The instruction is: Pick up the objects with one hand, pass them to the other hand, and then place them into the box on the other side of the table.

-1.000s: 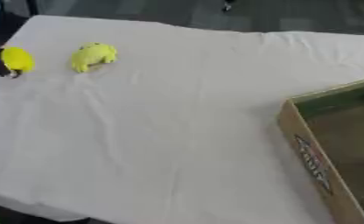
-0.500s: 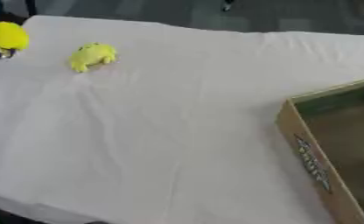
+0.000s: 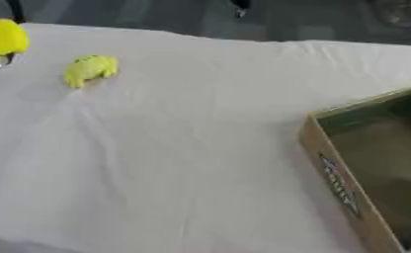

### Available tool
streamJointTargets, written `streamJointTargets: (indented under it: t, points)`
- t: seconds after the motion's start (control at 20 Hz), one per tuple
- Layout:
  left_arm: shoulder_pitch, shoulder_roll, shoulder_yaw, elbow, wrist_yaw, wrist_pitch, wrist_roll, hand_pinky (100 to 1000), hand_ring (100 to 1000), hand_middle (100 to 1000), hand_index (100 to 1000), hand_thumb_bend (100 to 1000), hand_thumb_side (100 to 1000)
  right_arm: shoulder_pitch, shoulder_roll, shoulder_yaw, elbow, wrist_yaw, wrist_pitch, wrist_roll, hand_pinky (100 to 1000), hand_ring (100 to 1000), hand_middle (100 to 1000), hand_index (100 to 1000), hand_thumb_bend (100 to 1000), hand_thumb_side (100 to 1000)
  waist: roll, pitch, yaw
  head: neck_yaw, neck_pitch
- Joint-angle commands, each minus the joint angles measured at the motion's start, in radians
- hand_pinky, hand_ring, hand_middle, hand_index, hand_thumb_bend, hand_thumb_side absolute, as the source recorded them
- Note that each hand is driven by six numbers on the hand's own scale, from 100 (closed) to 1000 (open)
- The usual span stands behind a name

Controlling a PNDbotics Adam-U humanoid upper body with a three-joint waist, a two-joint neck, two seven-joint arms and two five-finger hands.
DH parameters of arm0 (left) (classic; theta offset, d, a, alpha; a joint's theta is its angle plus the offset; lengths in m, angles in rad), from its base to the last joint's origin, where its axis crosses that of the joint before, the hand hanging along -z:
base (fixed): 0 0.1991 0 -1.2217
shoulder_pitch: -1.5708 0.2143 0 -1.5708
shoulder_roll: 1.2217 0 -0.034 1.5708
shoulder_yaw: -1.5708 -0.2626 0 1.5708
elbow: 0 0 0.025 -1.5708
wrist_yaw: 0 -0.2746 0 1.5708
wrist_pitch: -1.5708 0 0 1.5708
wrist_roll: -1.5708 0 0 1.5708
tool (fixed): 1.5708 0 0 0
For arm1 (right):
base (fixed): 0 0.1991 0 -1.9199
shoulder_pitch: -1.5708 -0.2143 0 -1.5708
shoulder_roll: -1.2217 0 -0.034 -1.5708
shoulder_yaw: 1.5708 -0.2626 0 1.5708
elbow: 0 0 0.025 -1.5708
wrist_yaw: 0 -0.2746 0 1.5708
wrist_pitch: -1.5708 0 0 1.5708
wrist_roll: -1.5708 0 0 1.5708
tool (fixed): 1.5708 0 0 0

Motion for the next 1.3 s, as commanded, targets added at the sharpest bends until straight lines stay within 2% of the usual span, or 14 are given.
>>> streamJointTargets:
  t: [0.05,0.4,0.9,1.15,1.3]
  points:
    - [-0.003,0.011,-0.008,-0.090,0.046,-0.001,0.064,558,564,513,463,253,100,-0.009,-0.038,-0.013,-0.016,-0.006,-0.009,0.000,1000,927,926,1000,100,470,-0.001,-0.017,-0.001,-0.016,-0.021]
    - [0.018,-0.111,-0.037,-0.157,0.071,-0.024,0.175,547,550,507,461,214,100,-0.017,-0.050,-0.009,-0.016,-0.010,-0.021,0.010,1000,927,926,1000,100,470,-0.010,-0.017,-0.004,-0.019,-0.029]
    - [0.034,-0.264,-0.054,-0.110,0.171,-0.091,0.323,530,532,500,457,148,100,-0.020,-0.056,-0.003,-0.016,-0.003,-0.031,0.026,1000,927,923,1000,100,470,-0.014,-0.019,-0.003,-0.008,-0.016]
    - [0.025,-0.343,-0.071,-0.068,0.174,-0.140,0.364,528,530,499,457,132,109,-0.036,-0.100,0.019,-0.016,0.055,-0.074,0.104,1000,923,907,1000,100,468,-0.018,-0.020,-0.004,-0.006,-0.013]
    - [0.018,-0.374,-0.076,-0.050,0.140,-0.163,0.373,528,530,499,458,127,105,-0.051,-0.144,0.041,-0.016,0.123,-0.108,0.182,990,918,893,972,100,412,-0.018,-0.020,-0.004,-0.007,-0.013]
